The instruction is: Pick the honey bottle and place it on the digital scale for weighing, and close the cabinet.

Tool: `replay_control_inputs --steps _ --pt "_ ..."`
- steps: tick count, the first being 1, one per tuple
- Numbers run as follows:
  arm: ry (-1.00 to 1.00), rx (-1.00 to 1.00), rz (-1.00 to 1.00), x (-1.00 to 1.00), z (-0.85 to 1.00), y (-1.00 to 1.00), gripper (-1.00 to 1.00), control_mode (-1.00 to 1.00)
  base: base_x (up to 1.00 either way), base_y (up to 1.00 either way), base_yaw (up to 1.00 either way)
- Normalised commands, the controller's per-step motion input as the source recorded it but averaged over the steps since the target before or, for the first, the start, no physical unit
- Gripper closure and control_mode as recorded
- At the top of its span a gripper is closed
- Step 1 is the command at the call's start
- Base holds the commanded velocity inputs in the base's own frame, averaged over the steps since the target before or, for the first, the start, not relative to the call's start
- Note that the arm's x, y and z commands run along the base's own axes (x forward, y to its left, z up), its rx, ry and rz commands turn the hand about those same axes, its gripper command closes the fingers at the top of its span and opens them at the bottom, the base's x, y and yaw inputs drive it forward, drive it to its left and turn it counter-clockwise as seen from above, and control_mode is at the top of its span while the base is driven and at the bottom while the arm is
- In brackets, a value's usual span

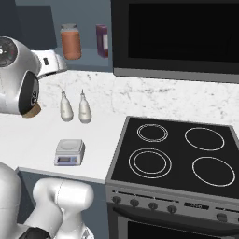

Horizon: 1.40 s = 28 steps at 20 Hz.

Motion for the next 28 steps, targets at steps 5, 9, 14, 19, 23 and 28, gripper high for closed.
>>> replay_control_inputs --steps 5,9,14,19,23,28 --pt "-0.12 0.02 0.12 0.0 0.42 0.03 -1.0 -1.0 0.0 0.0 0.0" --pt "-0.08 0.03 0.09 0.0 0.37 0.1 -1.0 -1.0 0.0 0.0 0.0" --pt "-0.12 0.06 0.02 0.04 0.13 0.07 -1.0 -1.0 0.0 0.0 0.0" --pt "-0.08 0.13 -0.02 0.1 0.01 0.09 -1.0 -1.0 0.0 0.0 0.0" --pt "-0.12 0.08 -0.1 0.24 0.0 0.08 -1.0 -1.0 0.0 0.0 0.0" --pt "-0.1 0.0 -0.12 0.38 0.02 0.03 -1.0 -1.0 0.0 0.0 0.0"
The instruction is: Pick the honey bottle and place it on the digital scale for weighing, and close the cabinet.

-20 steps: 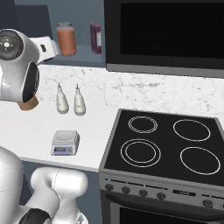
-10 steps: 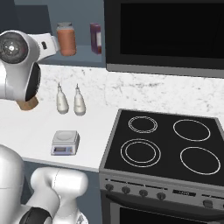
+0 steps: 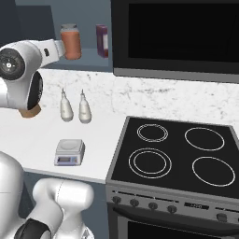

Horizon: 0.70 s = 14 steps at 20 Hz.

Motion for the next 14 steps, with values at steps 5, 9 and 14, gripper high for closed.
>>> replay_control_inputs --steps 5,9,14 --pt "-0.01 0.0 -0.1 0.4 0.01 0.0 -1.0 -1.0 0.0 0.0 0.0" --pt "0.0 0.0 -0.08 0.45 0.0 0.0 -1.0 -1.0 0.0 0.0 0.0" --pt "0.0 0.0 -0.07 0.43 0.0 0.0 -1.0 -1.0 0.0 0.0 0.0"
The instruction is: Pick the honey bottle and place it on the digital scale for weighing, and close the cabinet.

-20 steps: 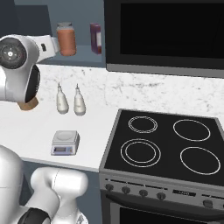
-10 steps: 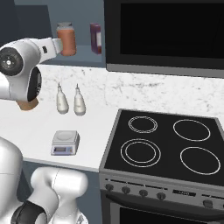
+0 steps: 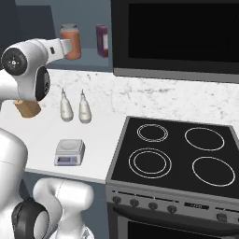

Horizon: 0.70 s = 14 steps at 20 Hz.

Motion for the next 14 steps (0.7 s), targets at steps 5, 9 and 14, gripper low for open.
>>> replay_control_inputs --steps 5,9,14 --pt "0.01 0.0 -0.03 0.35 0.06 0.0 -1.0 -1.0 0.0 0.0 0.0" --pt "0.03 0.0 -0.01 0.44 0.0 0.0 -1.0 -1.0 0.0 0.0 0.0" --pt "0.0 0.0 0.0 0.44 0.03 0.0 -1.0 -1.0 0.0 0.0 0.0"
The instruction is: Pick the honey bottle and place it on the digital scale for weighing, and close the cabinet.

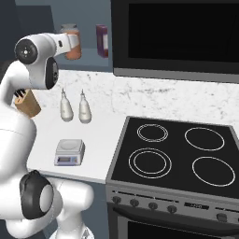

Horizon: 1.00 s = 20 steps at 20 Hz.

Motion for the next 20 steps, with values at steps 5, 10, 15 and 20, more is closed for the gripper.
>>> replay_control_inputs --steps 5,10,15,20 --pt "0.0 0.03 0.0 0.25 0.12 0.03 -1.0 -1.0 0.0 0.0 0.0" --pt "0.0 0.12 0.0 0.22 0.03 0.1 -1.0 -1.0 0.0 0.0 0.0" --pt "0.03 0.12 0.0 0.31 0.0 0.11 -1.0 -1.0 0.0 0.0 0.0" --pt "0.09 0.0 0.0 0.46 0.0 0.13 -1.0 -1.0 0.0 0.0 0.0"
